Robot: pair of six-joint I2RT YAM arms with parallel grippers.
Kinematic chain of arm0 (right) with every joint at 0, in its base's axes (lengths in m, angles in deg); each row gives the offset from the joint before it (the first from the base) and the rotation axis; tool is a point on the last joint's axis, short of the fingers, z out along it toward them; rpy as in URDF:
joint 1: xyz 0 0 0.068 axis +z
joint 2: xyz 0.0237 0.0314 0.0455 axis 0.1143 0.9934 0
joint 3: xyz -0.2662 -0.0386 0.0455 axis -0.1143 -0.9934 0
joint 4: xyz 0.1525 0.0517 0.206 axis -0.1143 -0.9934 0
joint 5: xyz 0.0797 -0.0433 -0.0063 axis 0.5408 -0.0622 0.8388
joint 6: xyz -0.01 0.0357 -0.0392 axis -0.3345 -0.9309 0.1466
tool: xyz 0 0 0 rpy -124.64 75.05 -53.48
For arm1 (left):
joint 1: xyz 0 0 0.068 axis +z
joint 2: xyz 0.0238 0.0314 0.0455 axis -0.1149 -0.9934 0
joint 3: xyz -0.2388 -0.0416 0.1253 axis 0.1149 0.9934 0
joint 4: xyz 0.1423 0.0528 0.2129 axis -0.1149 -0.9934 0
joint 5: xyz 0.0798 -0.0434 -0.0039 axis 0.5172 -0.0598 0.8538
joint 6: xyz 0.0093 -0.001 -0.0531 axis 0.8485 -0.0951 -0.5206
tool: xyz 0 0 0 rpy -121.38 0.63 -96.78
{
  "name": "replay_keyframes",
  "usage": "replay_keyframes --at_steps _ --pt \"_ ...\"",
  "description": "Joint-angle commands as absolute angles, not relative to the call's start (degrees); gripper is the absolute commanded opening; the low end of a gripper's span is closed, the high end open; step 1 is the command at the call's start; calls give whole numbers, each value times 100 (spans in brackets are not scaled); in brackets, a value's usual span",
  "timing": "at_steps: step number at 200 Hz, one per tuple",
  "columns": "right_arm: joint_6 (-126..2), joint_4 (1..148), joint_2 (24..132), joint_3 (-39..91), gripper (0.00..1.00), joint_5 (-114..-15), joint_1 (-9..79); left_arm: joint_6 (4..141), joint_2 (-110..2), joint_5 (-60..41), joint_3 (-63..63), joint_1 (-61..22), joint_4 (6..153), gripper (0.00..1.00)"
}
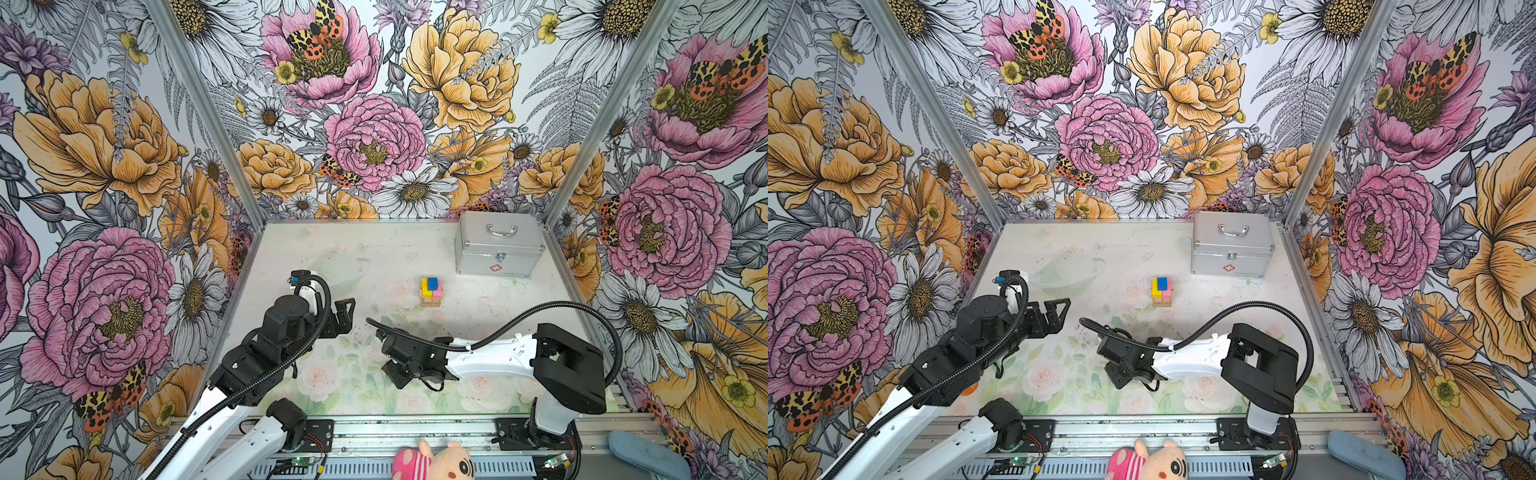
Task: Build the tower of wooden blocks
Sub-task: 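Close the right gripper on the purple cube and lift it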
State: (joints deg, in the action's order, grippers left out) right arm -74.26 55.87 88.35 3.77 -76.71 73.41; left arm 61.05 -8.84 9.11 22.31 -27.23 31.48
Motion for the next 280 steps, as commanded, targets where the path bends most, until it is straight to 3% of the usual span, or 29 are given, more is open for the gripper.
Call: replay_keyframes --at_steps 1,80,147,280 --pt "-7349 5350 8932 530 38 -7975 7391 6098 -856 791 2278 -2669 3159 99" --pt "-7330 5247 8948 577 41 -8112 7400 6093 -829 791 2301 -2673 3174 99" --pt "-7340 5041 8871 649 33 -8448 7381 6098 -856 757 2314 -2679 3238 99" --pt "-7567 4653 8448 643 30 -8747 7080 6067 -803 650 2564 -2671 3493 99"
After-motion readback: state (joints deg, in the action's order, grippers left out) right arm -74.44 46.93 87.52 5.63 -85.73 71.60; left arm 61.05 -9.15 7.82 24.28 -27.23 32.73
